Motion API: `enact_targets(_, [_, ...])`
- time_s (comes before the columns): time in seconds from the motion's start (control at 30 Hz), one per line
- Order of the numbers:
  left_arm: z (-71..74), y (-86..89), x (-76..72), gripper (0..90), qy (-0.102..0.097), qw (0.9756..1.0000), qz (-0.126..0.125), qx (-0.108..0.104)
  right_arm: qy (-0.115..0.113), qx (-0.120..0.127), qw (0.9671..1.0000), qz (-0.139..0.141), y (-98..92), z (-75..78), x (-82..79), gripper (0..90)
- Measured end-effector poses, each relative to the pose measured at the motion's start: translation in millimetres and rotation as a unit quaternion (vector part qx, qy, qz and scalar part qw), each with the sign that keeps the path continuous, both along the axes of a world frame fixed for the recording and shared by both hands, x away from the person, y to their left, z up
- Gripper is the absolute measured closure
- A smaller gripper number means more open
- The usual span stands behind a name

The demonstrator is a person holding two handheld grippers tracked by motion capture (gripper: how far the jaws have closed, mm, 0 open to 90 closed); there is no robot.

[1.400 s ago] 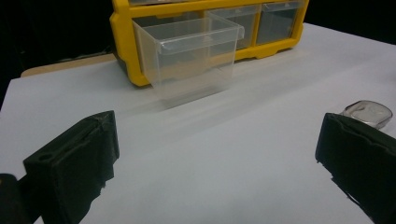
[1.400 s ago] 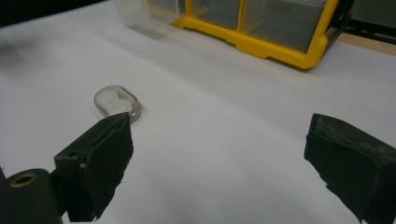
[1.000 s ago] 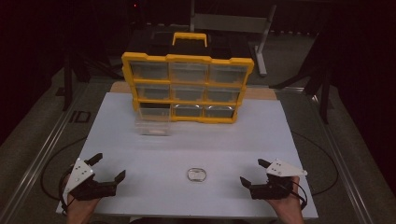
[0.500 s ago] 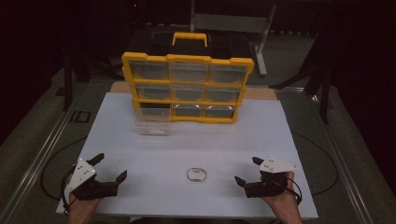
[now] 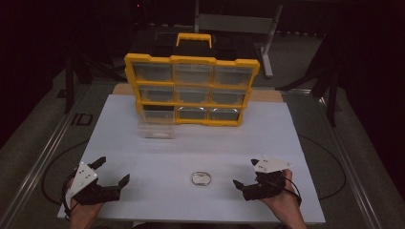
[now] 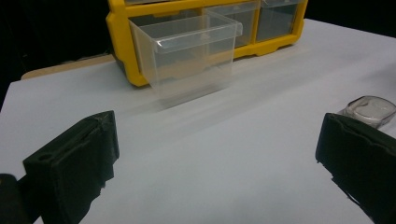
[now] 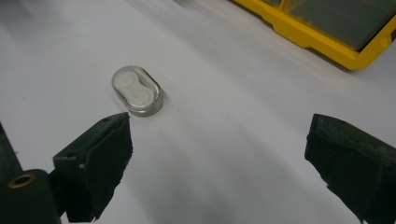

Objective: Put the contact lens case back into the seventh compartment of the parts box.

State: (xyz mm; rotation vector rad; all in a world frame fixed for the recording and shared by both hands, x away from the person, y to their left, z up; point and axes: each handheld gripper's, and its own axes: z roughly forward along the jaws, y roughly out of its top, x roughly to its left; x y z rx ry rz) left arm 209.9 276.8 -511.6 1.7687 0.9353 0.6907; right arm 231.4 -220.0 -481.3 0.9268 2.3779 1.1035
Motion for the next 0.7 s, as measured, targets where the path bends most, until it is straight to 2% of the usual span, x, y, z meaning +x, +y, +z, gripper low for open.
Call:
enact_targets(0.43, [0.1, -0.3, -0.5, 0.4, -0.003, 1.0, -0.003, 0.001, 0.006, -0.016, 0.9996, 0.024, 19.0, 3.0, 6.0, 7.4])
enact_targets(0.7, [0.0, -1.3, -0.7, 0.5, -0.003, 1.0, -0.004, 0.003, 0.01, -0.014, 0.9991, 0.038, 28.1, 5.0, 9.6, 7.4])
